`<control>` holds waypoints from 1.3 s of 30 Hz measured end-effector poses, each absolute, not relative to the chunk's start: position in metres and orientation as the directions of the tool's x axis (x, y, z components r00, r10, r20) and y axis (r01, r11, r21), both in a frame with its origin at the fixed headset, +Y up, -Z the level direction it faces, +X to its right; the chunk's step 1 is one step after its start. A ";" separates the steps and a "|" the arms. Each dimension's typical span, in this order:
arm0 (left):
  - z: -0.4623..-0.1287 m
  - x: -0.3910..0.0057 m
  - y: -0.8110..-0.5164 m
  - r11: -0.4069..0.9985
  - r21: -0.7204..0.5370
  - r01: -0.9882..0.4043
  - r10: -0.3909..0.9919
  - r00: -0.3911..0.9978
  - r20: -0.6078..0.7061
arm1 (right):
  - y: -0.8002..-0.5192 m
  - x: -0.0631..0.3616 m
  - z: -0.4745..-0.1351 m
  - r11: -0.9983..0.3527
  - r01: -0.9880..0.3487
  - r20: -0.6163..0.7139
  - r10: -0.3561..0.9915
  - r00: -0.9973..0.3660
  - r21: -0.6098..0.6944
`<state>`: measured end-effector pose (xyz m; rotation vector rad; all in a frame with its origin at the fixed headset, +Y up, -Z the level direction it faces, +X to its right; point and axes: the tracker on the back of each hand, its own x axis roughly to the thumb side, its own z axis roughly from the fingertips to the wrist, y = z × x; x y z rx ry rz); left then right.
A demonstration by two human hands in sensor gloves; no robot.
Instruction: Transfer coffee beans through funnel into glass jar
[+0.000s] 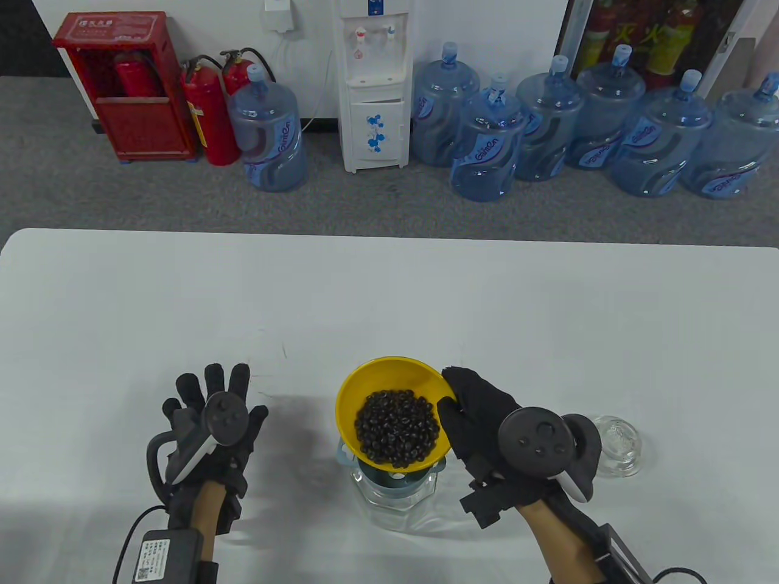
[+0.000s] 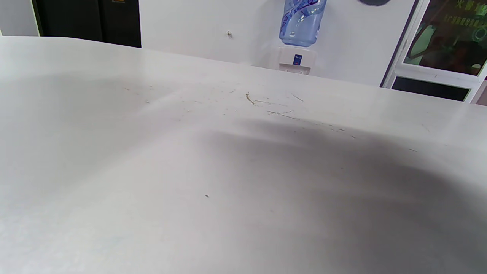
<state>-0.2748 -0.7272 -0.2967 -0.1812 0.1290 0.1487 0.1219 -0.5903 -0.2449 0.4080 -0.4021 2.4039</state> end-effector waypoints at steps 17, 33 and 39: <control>-0.296 -0.274 -0.728 0.971 -0.185 -0.154 0.128 0.981 -0.145 | -0.591 0.119 -0.240 -0.738 -0.635 0.407 0.520 -0.751 -0.227; -0.296 -0.273 -0.728 0.970 -0.197 -0.142 0.114 0.982 -0.150 | -0.591 0.116 -0.238 -0.743 -0.617 0.403 0.497 -0.768 -0.260; -0.296 -0.273 -0.728 0.969 -0.199 -0.143 0.114 0.982 -0.151 | -0.591 0.116 -0.238 -0.739 -0.619 0.402 0.499 -0.768 -0.265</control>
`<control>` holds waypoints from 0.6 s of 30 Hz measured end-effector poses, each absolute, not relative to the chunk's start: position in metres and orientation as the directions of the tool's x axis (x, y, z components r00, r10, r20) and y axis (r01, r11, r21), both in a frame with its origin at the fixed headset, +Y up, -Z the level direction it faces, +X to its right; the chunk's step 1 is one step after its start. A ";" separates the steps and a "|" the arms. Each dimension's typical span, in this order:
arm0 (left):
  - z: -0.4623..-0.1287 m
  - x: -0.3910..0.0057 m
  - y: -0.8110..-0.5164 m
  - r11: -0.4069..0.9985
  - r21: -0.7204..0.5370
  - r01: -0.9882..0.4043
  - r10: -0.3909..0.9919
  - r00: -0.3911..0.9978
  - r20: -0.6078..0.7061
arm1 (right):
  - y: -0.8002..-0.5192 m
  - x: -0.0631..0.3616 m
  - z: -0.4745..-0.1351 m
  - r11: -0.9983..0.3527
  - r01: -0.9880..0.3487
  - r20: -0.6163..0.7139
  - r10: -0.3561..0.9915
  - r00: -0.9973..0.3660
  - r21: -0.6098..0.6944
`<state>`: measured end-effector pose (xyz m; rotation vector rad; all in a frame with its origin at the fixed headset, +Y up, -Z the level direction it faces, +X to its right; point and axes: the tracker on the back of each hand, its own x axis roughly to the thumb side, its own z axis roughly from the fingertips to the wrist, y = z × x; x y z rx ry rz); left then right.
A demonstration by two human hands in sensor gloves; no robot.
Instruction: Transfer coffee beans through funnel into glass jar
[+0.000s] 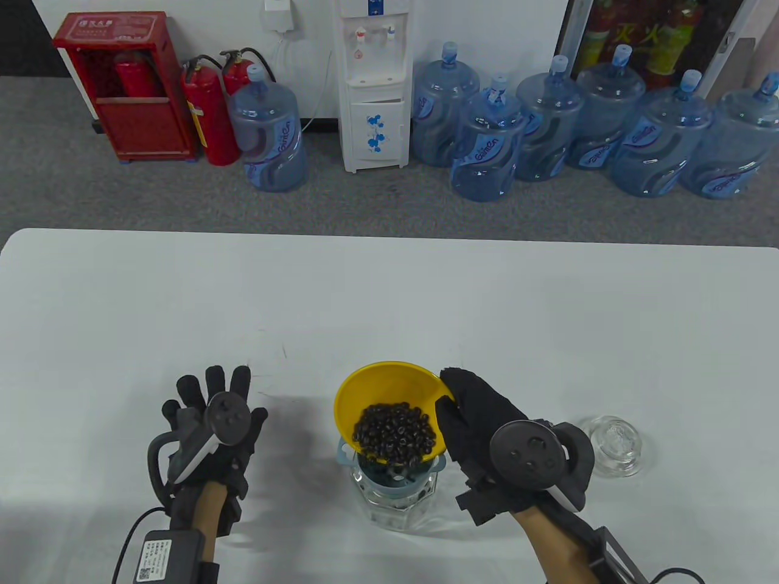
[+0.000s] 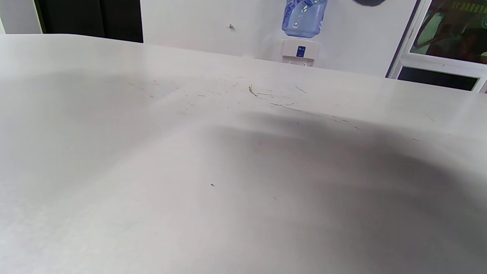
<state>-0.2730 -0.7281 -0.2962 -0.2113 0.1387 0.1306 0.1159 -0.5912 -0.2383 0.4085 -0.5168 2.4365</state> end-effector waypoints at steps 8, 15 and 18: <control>-0.296 -0.273 -0.728 0.969 -0.199 -0.144 0.115 0.982 -0.148 | -0.591 0.115 -0.238 -0.738 -0.618 0.405 0.496 -0.768 -0.269; -0.297 -0.272 -0.729 0.969 -0.198 -0.144 0.116 0.982 -0.147 | -0.591 0.116 -0.238 -0.736 -0.618 0.405 0.494 -0.770 -0.276; -0.297 -0.272 -0.729 0.969 -0.198 -0.146 0.117 0.982 -0.147 | -0.591 0.115 -0.238 -0.736 -0.618 0.405 0.494 -0.769 -0.275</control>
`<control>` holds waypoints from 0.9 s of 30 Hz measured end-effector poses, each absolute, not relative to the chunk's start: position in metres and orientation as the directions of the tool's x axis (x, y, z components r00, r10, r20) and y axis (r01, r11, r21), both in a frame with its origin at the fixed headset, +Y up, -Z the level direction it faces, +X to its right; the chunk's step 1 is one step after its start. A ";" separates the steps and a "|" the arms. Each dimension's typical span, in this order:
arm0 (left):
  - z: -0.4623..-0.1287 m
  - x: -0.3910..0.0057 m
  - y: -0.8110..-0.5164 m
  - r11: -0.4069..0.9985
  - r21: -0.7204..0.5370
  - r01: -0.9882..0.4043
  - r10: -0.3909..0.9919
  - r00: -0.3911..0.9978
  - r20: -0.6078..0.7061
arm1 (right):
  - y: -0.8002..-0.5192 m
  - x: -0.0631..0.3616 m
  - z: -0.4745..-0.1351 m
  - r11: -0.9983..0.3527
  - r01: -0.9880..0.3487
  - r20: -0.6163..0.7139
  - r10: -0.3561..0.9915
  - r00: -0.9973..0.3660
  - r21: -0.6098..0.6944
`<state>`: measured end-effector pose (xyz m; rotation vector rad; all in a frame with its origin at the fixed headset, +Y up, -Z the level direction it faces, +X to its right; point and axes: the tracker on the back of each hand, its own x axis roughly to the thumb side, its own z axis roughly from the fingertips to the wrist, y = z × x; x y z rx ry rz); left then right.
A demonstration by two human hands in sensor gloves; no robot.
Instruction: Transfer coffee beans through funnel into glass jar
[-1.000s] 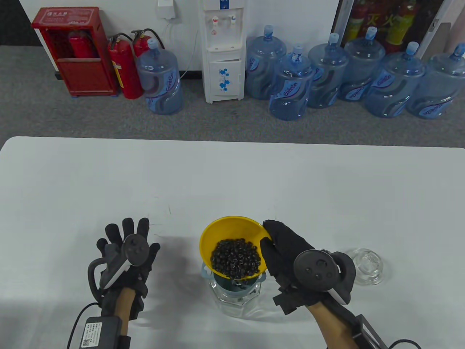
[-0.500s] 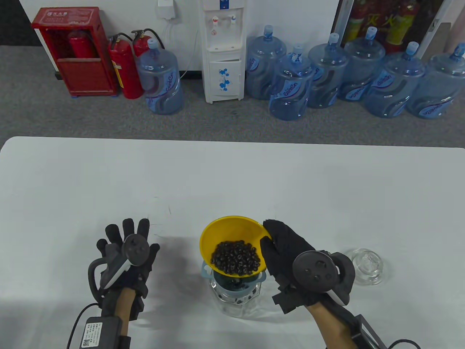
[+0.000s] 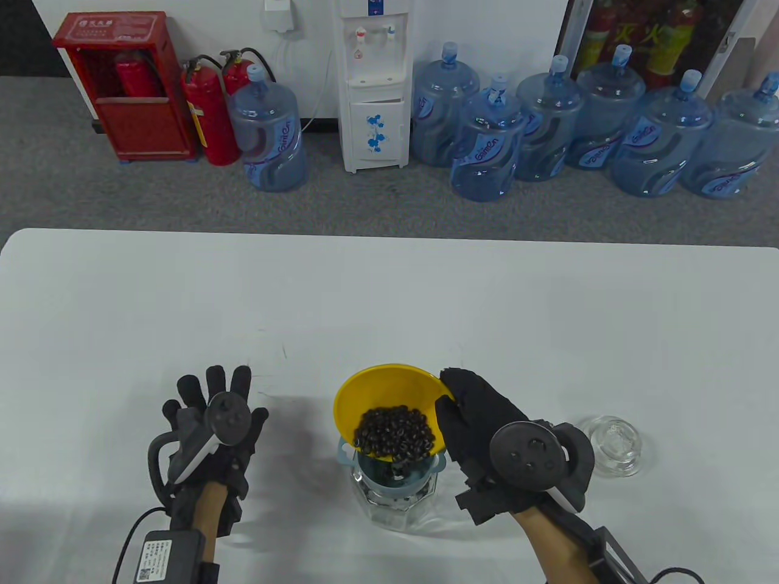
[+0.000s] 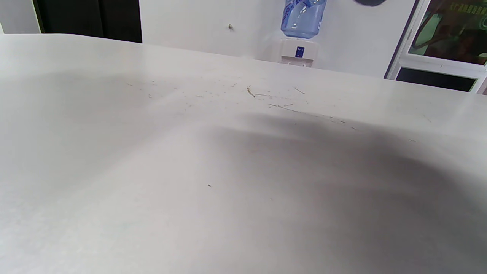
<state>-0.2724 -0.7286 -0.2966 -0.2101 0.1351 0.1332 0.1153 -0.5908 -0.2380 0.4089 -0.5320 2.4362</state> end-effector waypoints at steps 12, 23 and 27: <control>-0.297 -0.272 -0.729 0.969 -0.202 -0.144 0.115 0.982 -0.148 | -0.591 0.115 -0.238 -0.734 -0.618 0.407 0.492 -0.770 -0.281; -0.297 -0.272 -0.730 0.965 -0.215 -0.150 0.119 0.981 -0.151 | -0.591 0.115 -0.238 -0.728 -0.624 0.412 0.495 -0.765 -0.285; -0.297 -0.272 -0.730 0.965 -0.218 -0.148 0.117 0.982 -0.150 | -0.591 0.116 -0.237 -0.723 -0.625 0.416 0.492 -0.765 -0.295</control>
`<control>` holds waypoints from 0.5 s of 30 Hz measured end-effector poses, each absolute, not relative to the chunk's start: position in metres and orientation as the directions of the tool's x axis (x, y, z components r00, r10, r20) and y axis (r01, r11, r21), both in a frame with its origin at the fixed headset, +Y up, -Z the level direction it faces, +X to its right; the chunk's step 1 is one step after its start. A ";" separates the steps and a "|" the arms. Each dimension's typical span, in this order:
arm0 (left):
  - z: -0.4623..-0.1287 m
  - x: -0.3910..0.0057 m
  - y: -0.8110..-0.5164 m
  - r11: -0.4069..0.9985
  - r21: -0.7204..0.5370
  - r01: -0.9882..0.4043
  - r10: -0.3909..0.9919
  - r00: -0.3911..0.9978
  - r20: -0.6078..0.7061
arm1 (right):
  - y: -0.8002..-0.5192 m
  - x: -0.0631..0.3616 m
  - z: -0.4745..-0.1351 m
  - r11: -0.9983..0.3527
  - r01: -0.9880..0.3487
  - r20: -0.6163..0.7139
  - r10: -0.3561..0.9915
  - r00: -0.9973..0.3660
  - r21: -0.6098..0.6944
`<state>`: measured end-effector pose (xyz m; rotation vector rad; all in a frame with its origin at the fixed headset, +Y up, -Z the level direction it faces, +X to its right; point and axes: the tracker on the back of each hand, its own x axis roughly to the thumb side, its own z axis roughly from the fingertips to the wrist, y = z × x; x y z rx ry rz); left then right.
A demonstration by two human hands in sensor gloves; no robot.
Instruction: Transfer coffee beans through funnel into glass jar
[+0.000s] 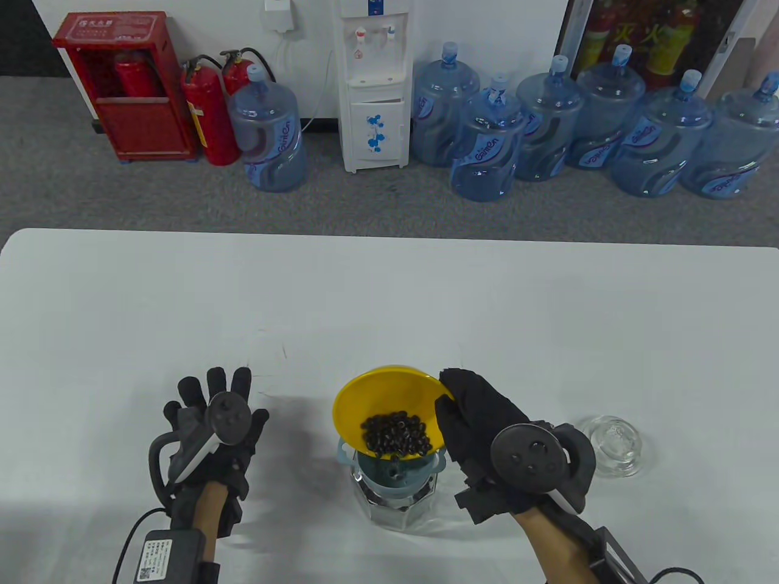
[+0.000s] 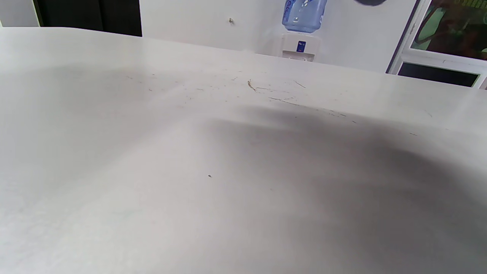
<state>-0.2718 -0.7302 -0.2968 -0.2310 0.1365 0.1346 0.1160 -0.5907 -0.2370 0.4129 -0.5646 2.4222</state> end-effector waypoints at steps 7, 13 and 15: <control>-0.297 -0.272 -0.730 0.964 -0.220 -0.148 0.117 0.982 -0.151 | -0.591 0.116 -0.236 -0.714 -0.630 0.418 0.493 -0.763 -0.305; -0.297 -0.272 -0.730 0.964 -0.223 -0.148 0.115 0.982 -0.152 | -0.591 0.117 -0.235 -0.710 -0.631 0.422 0.492 -0.762 -0.312; -0.297 -0.272 -0.730 0.963 -0.225 -0.148 0.115 0.982 -0.152 | -0.591 0.117 -0.235 -0.708 -0.633 0.422 0.494 -0.760 -0.313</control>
